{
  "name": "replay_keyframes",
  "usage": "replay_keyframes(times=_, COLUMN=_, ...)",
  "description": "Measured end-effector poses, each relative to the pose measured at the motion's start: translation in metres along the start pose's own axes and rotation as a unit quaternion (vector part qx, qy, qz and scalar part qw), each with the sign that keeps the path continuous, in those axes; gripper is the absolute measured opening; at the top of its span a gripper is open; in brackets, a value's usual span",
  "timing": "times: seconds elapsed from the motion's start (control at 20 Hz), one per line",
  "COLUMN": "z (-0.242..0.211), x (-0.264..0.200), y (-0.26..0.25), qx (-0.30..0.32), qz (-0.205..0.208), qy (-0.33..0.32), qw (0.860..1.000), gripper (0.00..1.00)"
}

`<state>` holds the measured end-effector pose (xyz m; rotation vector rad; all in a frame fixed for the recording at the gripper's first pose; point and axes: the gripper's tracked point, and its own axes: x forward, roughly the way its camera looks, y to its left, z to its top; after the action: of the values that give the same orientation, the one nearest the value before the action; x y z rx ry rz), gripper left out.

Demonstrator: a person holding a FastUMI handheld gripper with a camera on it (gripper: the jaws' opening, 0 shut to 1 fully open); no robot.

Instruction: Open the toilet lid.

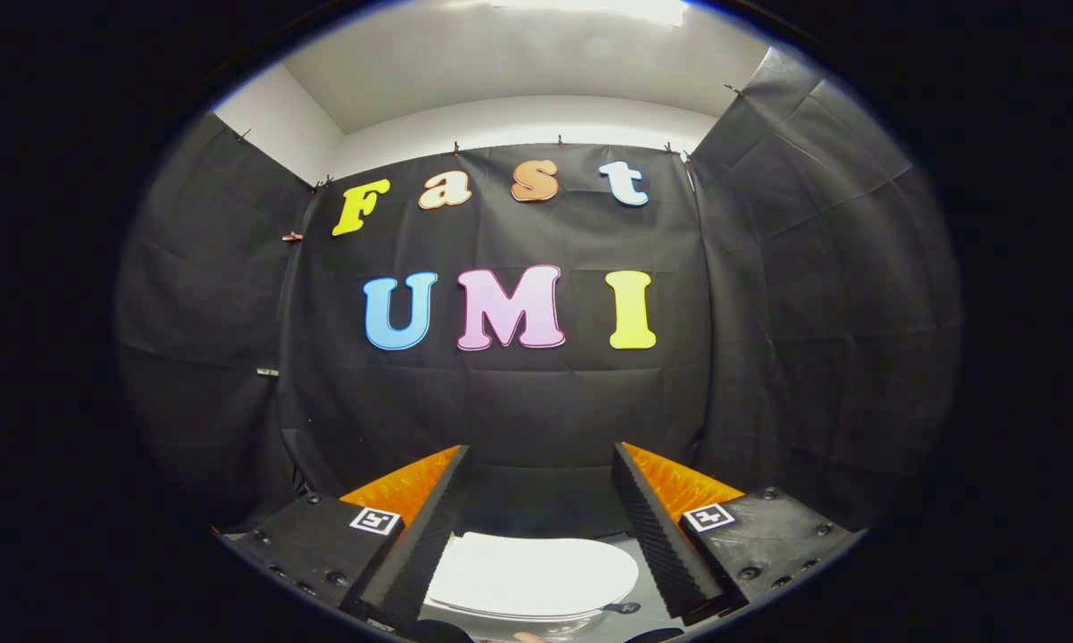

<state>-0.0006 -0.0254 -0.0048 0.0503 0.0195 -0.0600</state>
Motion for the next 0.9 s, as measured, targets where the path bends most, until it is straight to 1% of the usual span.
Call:
replay_keyframes(times=0.25, z=-0.018, x=0.007, y=-0.007, qx=0.006, qz=-0.001, qy=0.024, qw=1.0, gripper=0.99)
replay_keyframes(times=0.6, z=-0.041, x=0.023, y=-0.033, qx=0.038, qz=-0.025, qy=0.05, qw=0.998, gripper=0.99)
replay_keyframes(times=0.75, z=-0.064, x=0.032, y=-0.055, qx=0.059, qz=-0.045, qy=0.076, qw=0.994, gripper=0.99)
replay_keyframes(times=0.9, z=-0.085, x=0.039, y=-0.075, qx=0.104, qz=-0.057, qy=0.103, qw=0.988, gripper=0.99)
